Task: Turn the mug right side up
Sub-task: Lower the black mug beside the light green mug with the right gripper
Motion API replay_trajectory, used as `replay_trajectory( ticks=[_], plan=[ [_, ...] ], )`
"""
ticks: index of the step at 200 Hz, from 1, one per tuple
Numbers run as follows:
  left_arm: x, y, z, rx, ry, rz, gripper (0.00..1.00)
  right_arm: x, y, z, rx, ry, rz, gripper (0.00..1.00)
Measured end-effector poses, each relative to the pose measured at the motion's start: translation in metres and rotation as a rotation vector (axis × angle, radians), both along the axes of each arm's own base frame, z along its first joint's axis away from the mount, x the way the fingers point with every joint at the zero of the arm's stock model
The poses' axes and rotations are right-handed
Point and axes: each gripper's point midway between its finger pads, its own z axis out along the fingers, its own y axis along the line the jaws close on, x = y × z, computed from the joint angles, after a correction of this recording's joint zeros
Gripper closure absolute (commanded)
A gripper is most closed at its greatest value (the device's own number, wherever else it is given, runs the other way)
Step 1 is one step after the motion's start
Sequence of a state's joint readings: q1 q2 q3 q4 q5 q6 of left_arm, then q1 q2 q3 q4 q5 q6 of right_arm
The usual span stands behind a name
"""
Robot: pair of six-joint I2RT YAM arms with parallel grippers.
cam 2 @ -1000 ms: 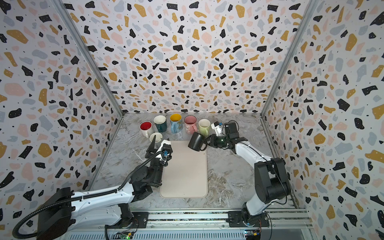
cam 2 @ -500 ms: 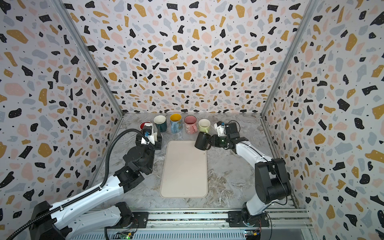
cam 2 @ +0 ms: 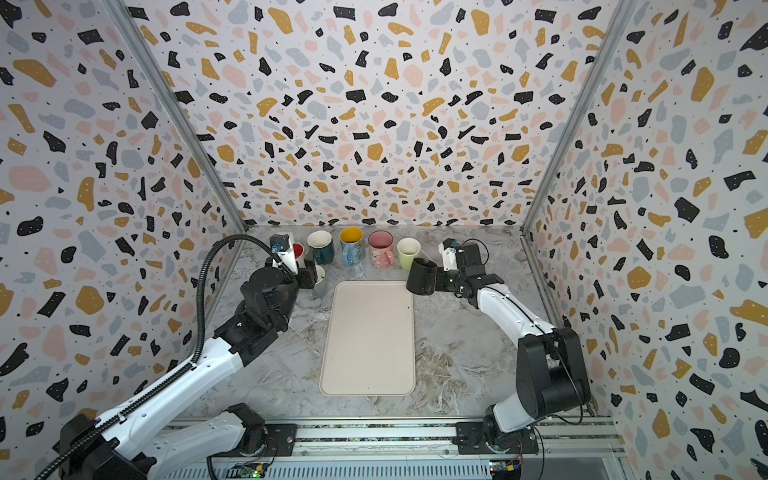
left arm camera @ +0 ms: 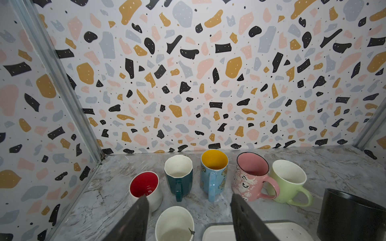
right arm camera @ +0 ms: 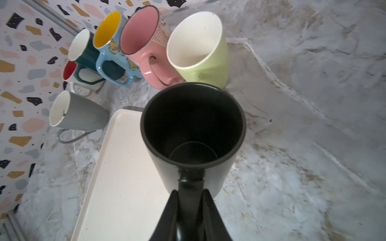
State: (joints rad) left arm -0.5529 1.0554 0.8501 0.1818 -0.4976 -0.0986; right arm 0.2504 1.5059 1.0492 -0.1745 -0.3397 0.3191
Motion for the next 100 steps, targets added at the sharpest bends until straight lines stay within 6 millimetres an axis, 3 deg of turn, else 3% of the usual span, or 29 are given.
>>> replay_trajectory(
  ticks=[54, 100],
  plan=[
    [0.014, 0.001, -0.023, -0.035, 0.091, -0.037, 0.36, 0.009, -0.027, -0.005, -0.123, -0.047, -0.093, 1.0],
    [0.019, 0.002, -0.03, -0.069, 0.115, -0.058, 0.36, 0.017, -0.042, -0.019, -0.196, -0.097, -0.144, 1.0]
  ],
)
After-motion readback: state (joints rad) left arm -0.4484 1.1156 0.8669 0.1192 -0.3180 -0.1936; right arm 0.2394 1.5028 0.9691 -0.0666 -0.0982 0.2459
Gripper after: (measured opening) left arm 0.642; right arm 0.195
